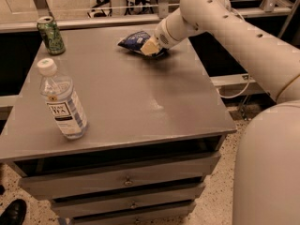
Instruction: Move blue chip bag near blue plastic bottle
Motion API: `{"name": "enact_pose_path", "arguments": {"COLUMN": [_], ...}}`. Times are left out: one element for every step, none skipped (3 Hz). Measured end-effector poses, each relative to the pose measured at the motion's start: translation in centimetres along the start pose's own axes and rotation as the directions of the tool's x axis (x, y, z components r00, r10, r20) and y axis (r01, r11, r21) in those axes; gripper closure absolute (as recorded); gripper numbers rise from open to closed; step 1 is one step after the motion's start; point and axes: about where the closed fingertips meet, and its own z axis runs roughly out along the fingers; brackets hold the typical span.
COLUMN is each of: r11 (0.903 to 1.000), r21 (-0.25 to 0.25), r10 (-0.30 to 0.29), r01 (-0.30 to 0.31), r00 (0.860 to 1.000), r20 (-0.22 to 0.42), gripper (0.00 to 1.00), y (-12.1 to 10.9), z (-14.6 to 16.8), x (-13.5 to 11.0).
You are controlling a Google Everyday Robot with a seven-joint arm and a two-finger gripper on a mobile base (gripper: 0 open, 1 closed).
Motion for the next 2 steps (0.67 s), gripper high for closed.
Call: {"name": "enact_pose_path", "arguments": {"r11": [0.9996,0.9990], "r21": [0.021,0.029], "r10": [-0.021,-0.036], "r01": [0.020,0.034], "r00": [1.000,0.998], "r20": [0.015,0.050], "gripper": [0.87,1.00], "y": [-0.4,-0.3], "z": [-1.0,-3.1], "x": [-0.9,-2.1]}}
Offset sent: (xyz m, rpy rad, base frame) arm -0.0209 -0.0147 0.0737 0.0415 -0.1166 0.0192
